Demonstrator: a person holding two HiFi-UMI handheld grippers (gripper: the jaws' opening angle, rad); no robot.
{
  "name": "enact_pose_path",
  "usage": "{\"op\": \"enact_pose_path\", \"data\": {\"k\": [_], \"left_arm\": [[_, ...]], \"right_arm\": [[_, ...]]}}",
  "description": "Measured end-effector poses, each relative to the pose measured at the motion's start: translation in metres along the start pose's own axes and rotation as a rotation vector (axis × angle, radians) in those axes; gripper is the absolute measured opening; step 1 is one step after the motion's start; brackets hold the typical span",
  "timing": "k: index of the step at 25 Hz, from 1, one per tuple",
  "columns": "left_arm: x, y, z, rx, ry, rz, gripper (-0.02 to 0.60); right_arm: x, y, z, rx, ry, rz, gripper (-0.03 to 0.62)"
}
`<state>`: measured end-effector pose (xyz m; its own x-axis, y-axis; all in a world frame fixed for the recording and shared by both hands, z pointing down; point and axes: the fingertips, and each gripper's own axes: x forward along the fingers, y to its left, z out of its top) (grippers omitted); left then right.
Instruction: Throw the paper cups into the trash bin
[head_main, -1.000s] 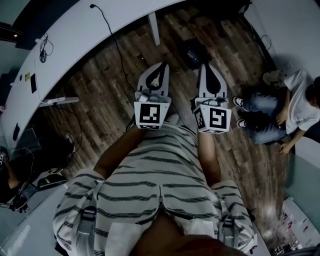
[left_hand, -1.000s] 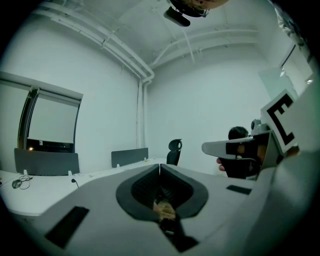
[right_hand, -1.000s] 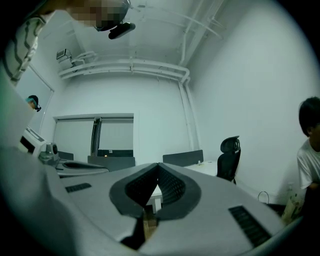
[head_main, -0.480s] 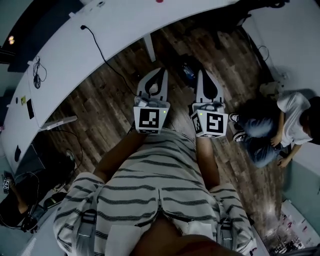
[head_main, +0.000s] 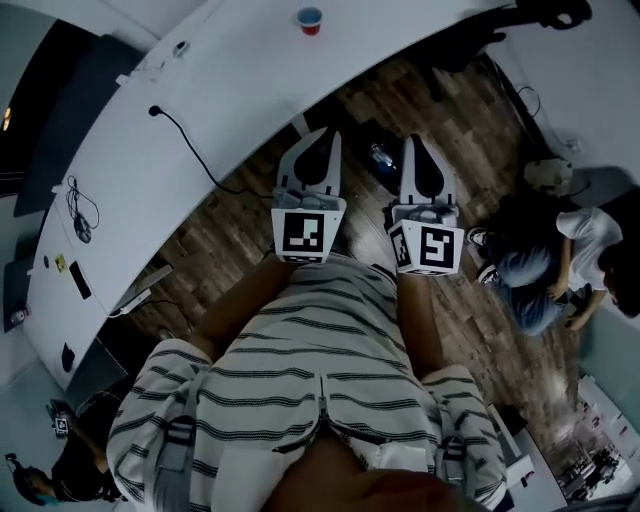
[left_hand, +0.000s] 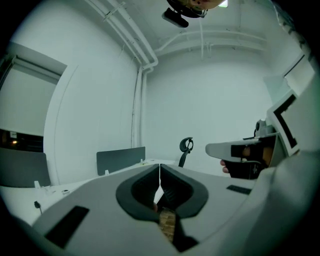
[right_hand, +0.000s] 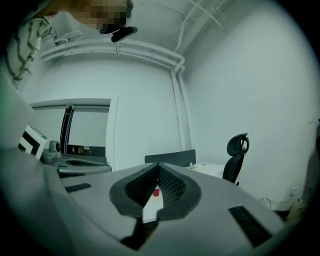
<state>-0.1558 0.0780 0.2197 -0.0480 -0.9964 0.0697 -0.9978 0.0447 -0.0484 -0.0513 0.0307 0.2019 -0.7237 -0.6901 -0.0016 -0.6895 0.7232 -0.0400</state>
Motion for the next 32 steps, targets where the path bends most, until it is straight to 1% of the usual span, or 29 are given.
{"op": "enact_pose_path", "data": {"k": [3,6,14,18,22,26,32], "left_arm": [[0.028,0.025,0.000,0.006,0.003,-0.021,0.026],[0.050,0.045,0.000,-0.005,-0.007,-0.032,0.026],[0.087,0.084,-0.015,-0.030,0.026,-0.072,0.026],[0.096,0.095,-0.023,-0.073,0.035,-0.047,0.026],[0.102,0.094,-0.035,-0.044,0.065,-0.042,0.026],[0.115,0.097,-0.043,-0.046,0.074,-0.019,0.026],[0.131,0.100,-0.054,-0.027,0.099,0.016,0.026]], "right_arm": [[0.032,-0.001,-0.002,0.007,0.006,-0.033,0.009],[0.056,-0.003,-0.005,0.005,0.016,-0.059,0.009],[0.106,0.000,-0.011,-0.006,0.041,-0.098,0.009],[0.117,0.001,-0.012,-0.012,0.050,-0.089,0.009],[0.124,-0.002,-0.019,-0.013,0.060,-0.073,0.009],[0.129,-0.008,-0.027,-0.016,0.079,-0.065,0.009],[0.129,-0.015,-0.039,-0.017,0.101,-0.042,0.009]]}}
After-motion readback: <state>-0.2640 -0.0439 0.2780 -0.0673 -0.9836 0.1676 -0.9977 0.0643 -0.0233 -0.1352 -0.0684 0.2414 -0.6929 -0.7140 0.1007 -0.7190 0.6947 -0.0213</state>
